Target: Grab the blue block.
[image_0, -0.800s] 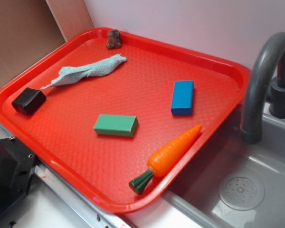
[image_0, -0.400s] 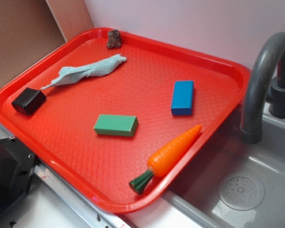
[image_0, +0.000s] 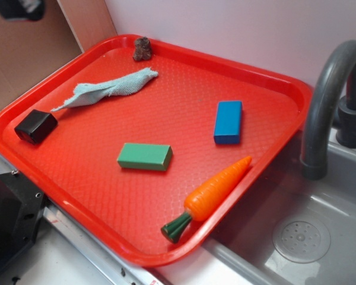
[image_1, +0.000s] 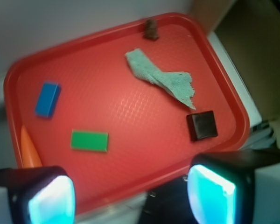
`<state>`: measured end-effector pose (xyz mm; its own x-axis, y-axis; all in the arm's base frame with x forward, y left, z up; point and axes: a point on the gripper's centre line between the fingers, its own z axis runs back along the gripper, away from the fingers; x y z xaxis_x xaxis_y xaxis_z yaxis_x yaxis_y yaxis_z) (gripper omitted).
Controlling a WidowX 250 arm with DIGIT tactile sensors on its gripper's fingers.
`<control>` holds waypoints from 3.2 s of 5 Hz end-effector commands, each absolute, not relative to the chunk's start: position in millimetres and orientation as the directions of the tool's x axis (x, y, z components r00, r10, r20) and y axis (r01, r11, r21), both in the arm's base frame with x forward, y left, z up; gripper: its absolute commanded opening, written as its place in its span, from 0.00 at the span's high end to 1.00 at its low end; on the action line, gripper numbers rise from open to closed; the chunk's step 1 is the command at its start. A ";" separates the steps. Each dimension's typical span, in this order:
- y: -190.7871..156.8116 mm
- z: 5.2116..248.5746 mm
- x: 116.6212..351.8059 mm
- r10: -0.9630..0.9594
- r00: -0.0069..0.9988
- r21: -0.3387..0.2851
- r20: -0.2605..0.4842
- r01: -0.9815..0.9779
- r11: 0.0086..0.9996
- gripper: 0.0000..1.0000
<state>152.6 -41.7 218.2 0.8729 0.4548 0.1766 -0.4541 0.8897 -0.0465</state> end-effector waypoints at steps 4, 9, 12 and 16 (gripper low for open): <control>-96.9 138.4 287.3 0.656 0.747 -0.053 0.105 -0.655 0.754 0.00; -154.2 54.3 287.0 0.665 0.729 0.023 0.162 -0.677 0.736 0.00; -150.2 26.9 283.2 0.674 0.721 0.061 0.164 -0.689 0.722 0.00; -133.3 16.0 282.7 0.678 0.721 0.014 0.142 -0.686 0.727 1.00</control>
